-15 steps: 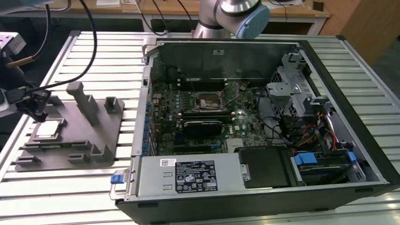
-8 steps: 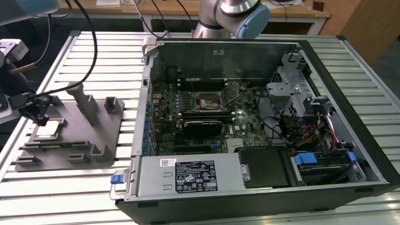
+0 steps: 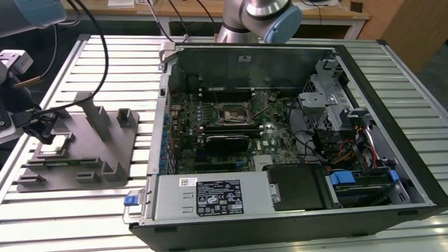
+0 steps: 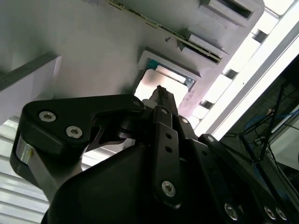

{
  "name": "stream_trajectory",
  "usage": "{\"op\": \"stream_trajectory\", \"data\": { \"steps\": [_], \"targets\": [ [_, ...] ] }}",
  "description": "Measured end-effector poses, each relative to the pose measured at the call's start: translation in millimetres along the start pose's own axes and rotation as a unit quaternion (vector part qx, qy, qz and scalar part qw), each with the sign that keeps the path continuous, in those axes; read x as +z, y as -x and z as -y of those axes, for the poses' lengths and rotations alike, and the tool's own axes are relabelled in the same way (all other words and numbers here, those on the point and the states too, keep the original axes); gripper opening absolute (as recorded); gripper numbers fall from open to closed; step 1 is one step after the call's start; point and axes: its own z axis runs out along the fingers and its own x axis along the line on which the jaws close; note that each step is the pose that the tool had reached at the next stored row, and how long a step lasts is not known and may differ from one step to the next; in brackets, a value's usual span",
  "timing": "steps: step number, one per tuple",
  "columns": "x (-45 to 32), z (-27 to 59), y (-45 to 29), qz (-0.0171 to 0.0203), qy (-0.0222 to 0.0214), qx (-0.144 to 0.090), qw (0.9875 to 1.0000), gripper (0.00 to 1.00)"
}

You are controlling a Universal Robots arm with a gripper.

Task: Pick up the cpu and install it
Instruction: 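Pick up the cpu and move it towards the insertion slot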

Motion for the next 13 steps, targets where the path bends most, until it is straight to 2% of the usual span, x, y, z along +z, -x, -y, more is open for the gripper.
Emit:
{"op": "stream_trajectory", "data": {
  "steps": [6,13],
  "targets": [
    [6.3,-0.3,-2.4,-0.0001,-0.0005,0.0,1.0,0.11],
    [9.8,-2.4,-5.2,0.0,-0.0005,0.0,1.0,0.11]
  ]
}}
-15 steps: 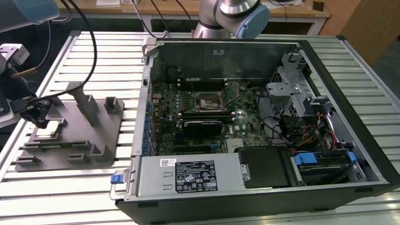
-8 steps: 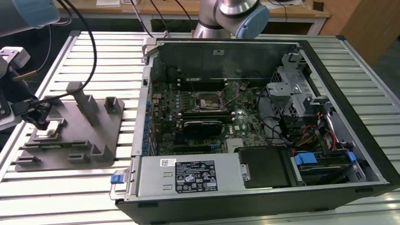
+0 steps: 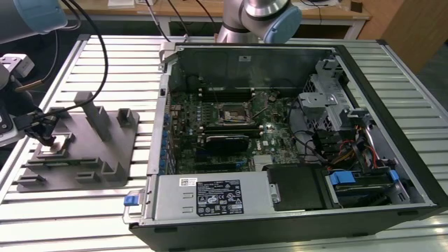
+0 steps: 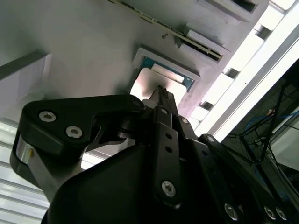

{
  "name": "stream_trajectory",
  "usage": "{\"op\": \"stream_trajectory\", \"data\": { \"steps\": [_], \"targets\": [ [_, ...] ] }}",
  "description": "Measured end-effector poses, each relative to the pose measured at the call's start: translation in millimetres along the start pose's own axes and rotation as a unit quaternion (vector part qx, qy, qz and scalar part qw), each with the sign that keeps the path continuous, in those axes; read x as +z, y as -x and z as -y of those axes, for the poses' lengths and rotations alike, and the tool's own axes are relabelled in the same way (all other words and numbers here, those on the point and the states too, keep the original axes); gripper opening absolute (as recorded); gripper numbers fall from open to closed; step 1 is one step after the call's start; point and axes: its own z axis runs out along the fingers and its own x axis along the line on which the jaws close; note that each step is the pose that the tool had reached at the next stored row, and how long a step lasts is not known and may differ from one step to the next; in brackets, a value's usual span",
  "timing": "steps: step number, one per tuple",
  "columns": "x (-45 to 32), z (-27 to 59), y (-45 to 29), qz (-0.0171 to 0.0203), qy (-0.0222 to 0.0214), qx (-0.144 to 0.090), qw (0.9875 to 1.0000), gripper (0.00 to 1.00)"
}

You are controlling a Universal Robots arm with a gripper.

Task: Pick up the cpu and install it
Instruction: 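Pick up the cpu and move it towards the insertion slot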

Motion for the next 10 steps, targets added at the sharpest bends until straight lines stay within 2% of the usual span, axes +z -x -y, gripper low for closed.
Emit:
{"op": "stream_trajectory", "data": {
  "steps": [10],
  "targets": [
    [0.7,-0.4,-0.5,0.0,0.0001,0.0,1.0,0.11]
  ]
}}
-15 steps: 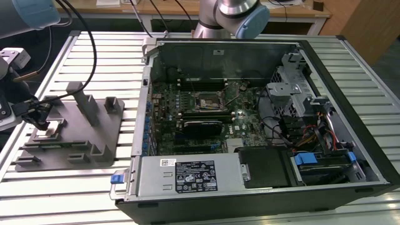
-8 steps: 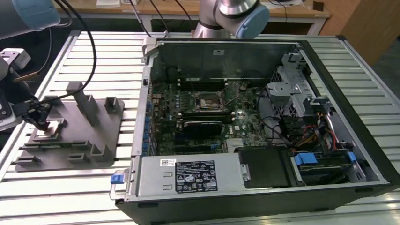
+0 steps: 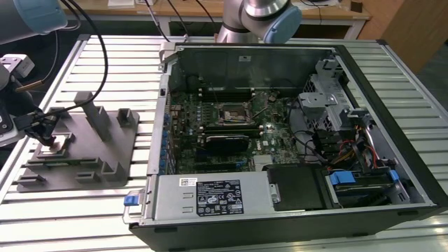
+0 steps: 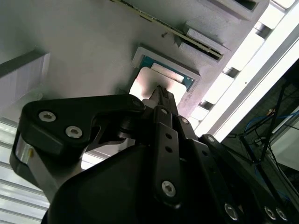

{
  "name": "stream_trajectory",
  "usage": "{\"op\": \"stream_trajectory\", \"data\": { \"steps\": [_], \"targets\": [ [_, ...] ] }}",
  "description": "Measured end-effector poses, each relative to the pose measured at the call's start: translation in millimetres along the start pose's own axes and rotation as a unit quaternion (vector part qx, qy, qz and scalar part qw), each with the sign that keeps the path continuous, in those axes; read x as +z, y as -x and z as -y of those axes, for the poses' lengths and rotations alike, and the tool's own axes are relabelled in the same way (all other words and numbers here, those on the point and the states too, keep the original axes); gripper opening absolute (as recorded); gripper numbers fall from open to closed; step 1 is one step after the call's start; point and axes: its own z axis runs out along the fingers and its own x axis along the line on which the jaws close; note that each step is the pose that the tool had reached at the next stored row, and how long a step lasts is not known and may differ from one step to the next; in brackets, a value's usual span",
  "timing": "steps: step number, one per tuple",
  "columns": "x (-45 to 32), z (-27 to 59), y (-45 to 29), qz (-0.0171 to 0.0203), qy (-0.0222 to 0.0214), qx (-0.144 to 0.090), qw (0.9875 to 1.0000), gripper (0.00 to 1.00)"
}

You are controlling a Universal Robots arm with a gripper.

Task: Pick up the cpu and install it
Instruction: 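Pick up the cpu and move it towards the insertion slot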

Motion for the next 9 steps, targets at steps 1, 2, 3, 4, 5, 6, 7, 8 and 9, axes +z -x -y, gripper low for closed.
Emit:
{"op": "stream_trajectory", "data": {
  "steps": [1,2,3,4,5,6,7,8,9],
  "targets": [
    [0.0,0.0,0.0,0.0,0.0,0.0,1.0,0.11],
    [0.0,0.0,0.0,0.0,0.0,0.0,1.0,0.16],
    [0.0,0.0,0.0,0.0,0.0,0.0,1.0,0.23],
    [0.0,0.0,0.0,0.0,0.0001,0.0,1.0,0.29],
    [0.0,0.0,0.0,0.0,0.0001,0.0,1.0,0.35],
    [0.0,0.0,0.0,0.0,0.0001,0.0,1.0,0.35],
    [0.0,0.0,0.0,0.0,0.0001,0.0,1.0,0.41],
    [0.0,0.0,0.0,0.0,0.0001,0.0,1.0,0.47],
    [0.0,0.0,0.0,0.0,0.0001,0.0,1.0,0.47]
  ]
}}
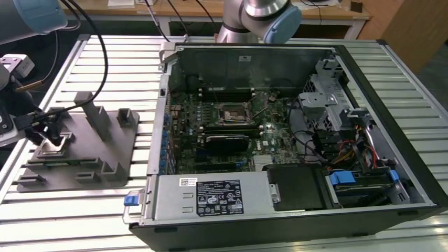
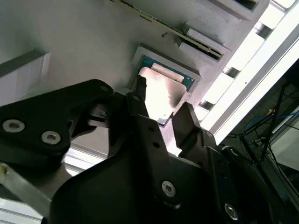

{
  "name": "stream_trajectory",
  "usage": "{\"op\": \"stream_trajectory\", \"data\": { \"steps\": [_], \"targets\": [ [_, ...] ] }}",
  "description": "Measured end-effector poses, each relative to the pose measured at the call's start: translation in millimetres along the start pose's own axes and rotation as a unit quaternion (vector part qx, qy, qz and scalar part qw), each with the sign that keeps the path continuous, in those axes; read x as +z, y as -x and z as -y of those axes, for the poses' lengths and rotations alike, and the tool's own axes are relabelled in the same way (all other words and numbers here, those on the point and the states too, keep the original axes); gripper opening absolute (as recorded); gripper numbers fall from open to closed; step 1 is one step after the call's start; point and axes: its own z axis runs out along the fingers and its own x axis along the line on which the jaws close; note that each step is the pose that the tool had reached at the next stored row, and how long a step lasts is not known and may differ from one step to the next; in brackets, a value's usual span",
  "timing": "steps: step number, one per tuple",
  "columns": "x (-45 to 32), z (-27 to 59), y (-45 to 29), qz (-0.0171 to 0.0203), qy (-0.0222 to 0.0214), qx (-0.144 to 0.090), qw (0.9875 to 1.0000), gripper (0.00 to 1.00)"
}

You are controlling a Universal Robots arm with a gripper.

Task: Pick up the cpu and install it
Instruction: 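Pick up the cpu and move it towards the insertion slot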

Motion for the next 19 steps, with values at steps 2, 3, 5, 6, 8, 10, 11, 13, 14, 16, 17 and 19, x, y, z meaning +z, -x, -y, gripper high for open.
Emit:
{"op": "stream_trajectory", "data": {
  "steps": [2,3,5,6,8,10,11,13,14,16,17,19],
  "targets": [
    [0.0,0.0,0.0,0.0,0.0,0.0,1.0,0.53],
    [0.0,0.0,0.0,0.0,0.0,0.0,1.0,0.53],
    [0.2,0.0,0.0,0.0,0.0,0.0,1.0,0.59],
    [0.7,-0.2,0.0,0.0,0.0001,-0.001,1.0,0.59],
    [2.1,-1.6,-0.2,-0.0002,0.0001,-0.005,1.0,0.59],
    [3.9,-3.7,-0.4,-0.0002,0.0003,-0.009,1.0,0.59],
    [4.6,-4.4,-0.5,-0.0003,0.0003,-0.012,0.9999,0.59],
    [6.2,-4.6,-0.4,-0.0007,0.0005,-0.019,0.9998,0.59],
    [7.0,-4.6,-0.5,-0.0008,0.0005,-0.023,0.9997,0.59],
    [7.8,-4.6,-0.6,-0.0011,0.0005,-0.028,0.9996,0.59],
    [8.0,-4.6,-0.6,-0.0011,0.0004,-0.029,0.9996,0.59],
    [8.5,-4.6,-0.6,-0.0012,0.0005,-0.031,0.9995,0.59]
  ]
}}
